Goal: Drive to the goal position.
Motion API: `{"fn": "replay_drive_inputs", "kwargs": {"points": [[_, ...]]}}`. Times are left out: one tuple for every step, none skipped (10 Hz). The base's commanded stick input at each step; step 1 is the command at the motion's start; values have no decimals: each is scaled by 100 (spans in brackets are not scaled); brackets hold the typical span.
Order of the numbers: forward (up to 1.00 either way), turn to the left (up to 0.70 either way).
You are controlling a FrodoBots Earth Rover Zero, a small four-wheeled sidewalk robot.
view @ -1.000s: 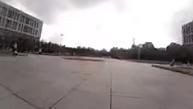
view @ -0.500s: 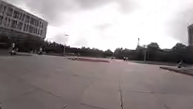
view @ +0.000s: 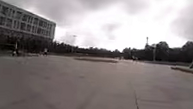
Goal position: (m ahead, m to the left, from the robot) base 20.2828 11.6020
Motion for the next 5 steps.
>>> {"fn": "replay_drive_inputs", "kwargs": {"points": [[85, 0], [85, 0], [85, 0], [85, 0], [85, 0]]}}
